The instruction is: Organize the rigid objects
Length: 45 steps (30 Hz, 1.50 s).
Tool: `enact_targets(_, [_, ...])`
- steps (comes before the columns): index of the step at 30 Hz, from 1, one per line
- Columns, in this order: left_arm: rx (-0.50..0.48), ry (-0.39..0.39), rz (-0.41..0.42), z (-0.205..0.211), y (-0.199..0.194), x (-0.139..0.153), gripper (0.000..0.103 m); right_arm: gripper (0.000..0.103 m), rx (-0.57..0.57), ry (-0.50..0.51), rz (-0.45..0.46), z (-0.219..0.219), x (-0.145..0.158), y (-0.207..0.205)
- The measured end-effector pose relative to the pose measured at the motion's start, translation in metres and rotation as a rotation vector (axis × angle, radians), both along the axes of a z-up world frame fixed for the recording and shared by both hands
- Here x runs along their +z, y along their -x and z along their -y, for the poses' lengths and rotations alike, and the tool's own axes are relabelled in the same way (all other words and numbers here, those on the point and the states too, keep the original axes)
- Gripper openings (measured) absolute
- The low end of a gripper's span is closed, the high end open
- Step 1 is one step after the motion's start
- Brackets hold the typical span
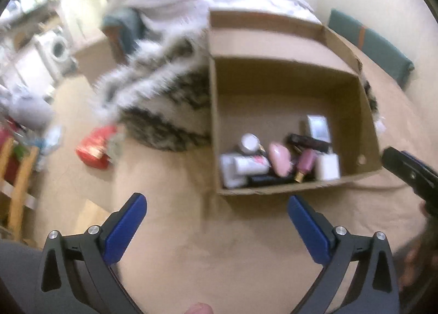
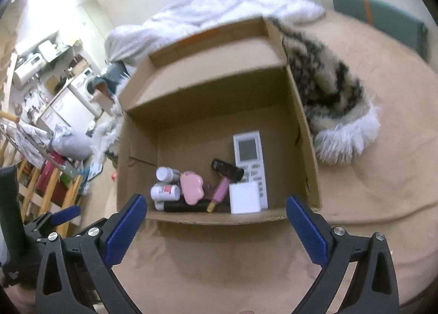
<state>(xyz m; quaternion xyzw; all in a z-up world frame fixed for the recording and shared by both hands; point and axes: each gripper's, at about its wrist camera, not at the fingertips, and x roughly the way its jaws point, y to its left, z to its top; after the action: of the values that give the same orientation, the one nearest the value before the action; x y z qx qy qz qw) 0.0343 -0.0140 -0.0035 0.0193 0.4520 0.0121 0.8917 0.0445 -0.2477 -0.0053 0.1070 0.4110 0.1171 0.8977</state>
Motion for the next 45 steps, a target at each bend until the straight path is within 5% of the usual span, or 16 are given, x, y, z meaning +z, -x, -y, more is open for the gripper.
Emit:
enact_targets(3, [0.027,-0.044,0.086,-0.002,0.014,0.013,0.103,0.103,0.015,0.111,0.053,-0.012,0.007,0.013])
enact_targets(7, [0.076,-0.025,0.188,-0.010,0.029,0.028,0.103,0.103,0.008,0.080,0.060,-0.011,0.008,0.028])
enact_targets(11, [0.076,0.037,0.158,-0.013,0.023,0.023,0.103,0.103,-0.032,0.053,0.063,-0.005,0.006,0.032])
enact_targets(17, [0.091,-0.020,0.126,-0.005,0.010,0.009,0.103,0.103,-0.050,0.110,0.052,-0.012,-0.006,0.021])
enact_targets(23, [0.085,0.023,0.109,-0.009,0.008,0.006,0.103,0.103,-0.050,0.146,0.049,-0.018,-0.011,0.019])
enact_targets(45, [0.069,0.014,0.116,-0.008,0.014,0.010,0.103,0.103,-0.078,0.124,0.056,-0.009,-0.007,0.020])
